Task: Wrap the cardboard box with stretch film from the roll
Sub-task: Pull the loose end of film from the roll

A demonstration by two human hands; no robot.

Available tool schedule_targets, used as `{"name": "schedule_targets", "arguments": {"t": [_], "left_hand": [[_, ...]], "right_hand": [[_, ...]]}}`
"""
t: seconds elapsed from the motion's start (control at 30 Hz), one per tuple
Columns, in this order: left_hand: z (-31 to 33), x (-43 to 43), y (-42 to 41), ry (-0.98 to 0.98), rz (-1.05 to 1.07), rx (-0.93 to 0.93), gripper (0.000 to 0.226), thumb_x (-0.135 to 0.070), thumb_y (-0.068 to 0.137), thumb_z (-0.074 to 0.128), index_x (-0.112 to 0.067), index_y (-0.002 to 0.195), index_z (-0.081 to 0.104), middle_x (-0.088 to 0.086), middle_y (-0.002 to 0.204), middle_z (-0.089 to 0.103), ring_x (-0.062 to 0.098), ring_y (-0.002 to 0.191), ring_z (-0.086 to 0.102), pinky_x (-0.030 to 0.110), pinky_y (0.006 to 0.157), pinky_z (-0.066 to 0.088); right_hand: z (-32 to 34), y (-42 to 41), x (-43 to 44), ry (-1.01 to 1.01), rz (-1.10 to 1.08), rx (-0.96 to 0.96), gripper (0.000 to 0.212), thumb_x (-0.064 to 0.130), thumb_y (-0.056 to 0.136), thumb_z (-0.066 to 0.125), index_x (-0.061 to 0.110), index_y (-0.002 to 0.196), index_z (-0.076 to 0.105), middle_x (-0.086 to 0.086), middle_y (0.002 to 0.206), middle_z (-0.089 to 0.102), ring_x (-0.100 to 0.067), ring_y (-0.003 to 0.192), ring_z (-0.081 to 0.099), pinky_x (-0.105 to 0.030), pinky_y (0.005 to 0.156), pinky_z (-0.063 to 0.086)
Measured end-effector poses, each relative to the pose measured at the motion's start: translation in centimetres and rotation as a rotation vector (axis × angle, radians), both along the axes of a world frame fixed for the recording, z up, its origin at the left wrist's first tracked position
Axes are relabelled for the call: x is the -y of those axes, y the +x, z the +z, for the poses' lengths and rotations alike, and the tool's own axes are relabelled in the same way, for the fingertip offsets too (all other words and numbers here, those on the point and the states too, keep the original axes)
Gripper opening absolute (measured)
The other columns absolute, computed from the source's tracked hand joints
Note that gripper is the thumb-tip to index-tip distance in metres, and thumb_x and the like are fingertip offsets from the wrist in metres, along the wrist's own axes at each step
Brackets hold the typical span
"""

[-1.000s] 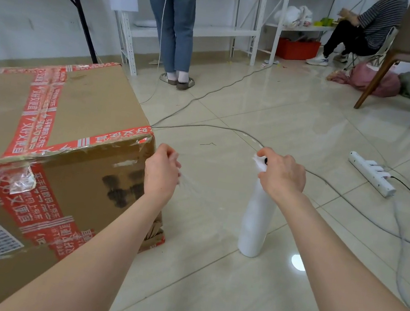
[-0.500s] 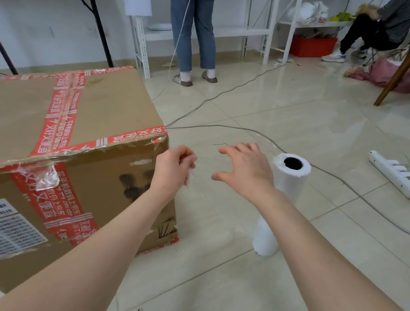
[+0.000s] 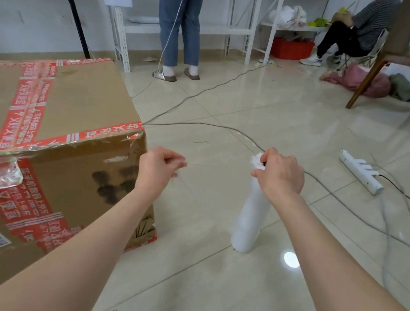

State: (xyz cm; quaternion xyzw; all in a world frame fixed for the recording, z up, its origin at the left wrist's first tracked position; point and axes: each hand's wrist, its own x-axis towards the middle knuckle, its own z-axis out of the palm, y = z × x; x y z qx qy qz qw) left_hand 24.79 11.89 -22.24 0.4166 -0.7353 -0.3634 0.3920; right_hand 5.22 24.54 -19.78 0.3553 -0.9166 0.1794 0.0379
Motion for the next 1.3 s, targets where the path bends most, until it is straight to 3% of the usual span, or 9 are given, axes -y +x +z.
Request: {"name": "schedule_targets", "arguments": {"t": [0.1, 0.23, 0.37, 0.57, 0.7, 0.97, 1.03, 1.17, 1.3], "left_hand": [[0.0, 0.3, 0.5, -0.028, 0.074, 0.015, 0.006, -0.011, 0.086, 0.068, -0.008, 0.085, 0.073, 0.001, 0.081, 0.067, 0.016, 0.059, 0.063, 0.029, 0.067, 0.057], [0.5, 0.5, 0.4, -0.053, 0.137, -0.008, 0.011, -0.012, 0.090, 0.063, -0.007, 0.091, 0.072, 0.000, 0.084, 0.067, 0.016, 0.061, 0.063, 0.018, 0.059, 0.051], [0.5, 0.5, 0.6, -0.111, 0.162, 0.028, 0.011, -0.015, 0.092, 0.061, -0.009, 0.088, 0.069, 0.000, 0.081, 0.066, 0.015, 0.057, 0.062, 0.018, 0.058, 0.048], [0.3, 0.7, 1.2, -0.157, 0.180, 0.037, 0.013, -0.016, 0.093, 0.059, -0.008, 0.087, 0.066, 0.002, 0.077, 0.064, 0.012, 0.056, 0.059, 0.021, 0.060, 0.050], [0.2, 0.5, 1.3, -0.107, 0.132, 0.028, 0.011, -0.014, 0.095, 0.054, -0.009, 0.088, 0.060, 0.007, 0.076, 0.063, 0.013, 0.061, 0.060, 0.016, 0.054, 0.048], [-0.3, -0.2, 1.9, -0.005, -0.063, 0.035, 0.005, -0.011, 0.089, 0.064, -0.007, 0.092, 0.064, 0.006, 0.072, 0.064, 0.011, 0.056, 0.060, 0.014, 0.055, 0.052], [-0.4, -0.2, 2.4, 0.005, -0.077, 0.064, 0.007, -0.011, 0.083, 0.071, -0.011, 0.089, 0.069, 0.001, 0.065, 0.064, 0.003, 0.049, 0.057, 0.011, 0.058, 0.051], [-0.9, 0.2, 3.3, 0.001, -0.015, 0.109, 0.008, -0.012, 0.084, 0.069, -0.013, 0.076, 0.071, 0.000, 0.054, 0.061, 0.002, 0.043, 0.050, 0.008, 0.055, 0.044], [-1.3, 0.3, 3.8, 0.005, -0.002, 0.118, 0.010, -0.016, 0.088, 0.066, -0.014, 0.079, 0.069, 0.003, 0.058, 0.064, 0.008, 0.050, 0.055, 0.016, 0.060, 0.047]], "right_hand": [[-0.1, 0.2, -0.3, -0.046, 0.028, 0.079, 0.024, 0.027, 0.091, 0.061, 0.025, 0.114, 0.056, -0.010, 0.114, 0.057, -0.031, 0.108, 0.051, -0.032, 0.089, 0.039], [0.1, 0.3, -0.3, -0.036, 0.063, 0.086, 0.029, 0.014, 0.092, 0.052, 0.030, 0.114, 0.057, -0.011, 0.115, 0.051, -0.036, 0.104, 0.053, -0.031, 0.083, 0.040], [0.7, 0.4, -0.6, 0.019, 0.049, 0.076, 0.034, 0.020, 0.087, 0.064, 0.026, 0.119, 0.052, 0.002, 0.085, 0.051, -0.027, 0.116, 0.045, -0.032, 0.087, 0.038], [0.5, 0.6, -1.0, -0.034, 0.030, 0.035, 0.030, 0.022, 0.093, 0.058, 0.025, 0.122, 0.054, -0.002, 0.110, 0.061, -0.024, 0.120, 0.042, -0.033, 0.091, 0.038], [0.8, 0.4, -1.2, -0.038, 0.019, 0.066, 0.035, 0.013, 0.094, 0.052, 0.026, 0.126, 0.052, 0.006, 0.076, 0.036, -0.027, 0.119, 0.043, -0.032, 0.092, 0.038], [0.2, -0.7, -1.7, -0.065, -0.038, 0.054, 0.036, 0.043, 0.085, 0.065, 0.028, 0.117, 0.062, 0.001, 0.083, 0.059, -0.024, 0.120, 0.040, -0.035, 0.090, 0.040], [0.0, -0.8, -1.5, -0.057, -0.035, 0.026, 0.030, 0.042, 0.086, 0.063, 0.029, 0.113, 0.064, -0.002, 0.092, 0.066, -0.024, 0.119, 0.039, -0.035, 0.087, 0.039], [0.2, -0.6, -1.6, -0.070, -0.022, 0.060, 0.020, 0.028, 0.092, 0.059, 0.023, 0.111, 0.064, 0.006, 0.069, 0.037, -0.027, 0.119, 0.042, -0.034, 0.089, 0.040], [0.3, -1.1, -2.0, -0.012, -0.050, 0.028, 0.026, 0.026, 0.092, 0.057, 0.022, 0.117, 0.062, -0.004, 0.095, 0.057, -0.027, 0.119, 0.041, -0.035, 0.088, 0.039]]}}
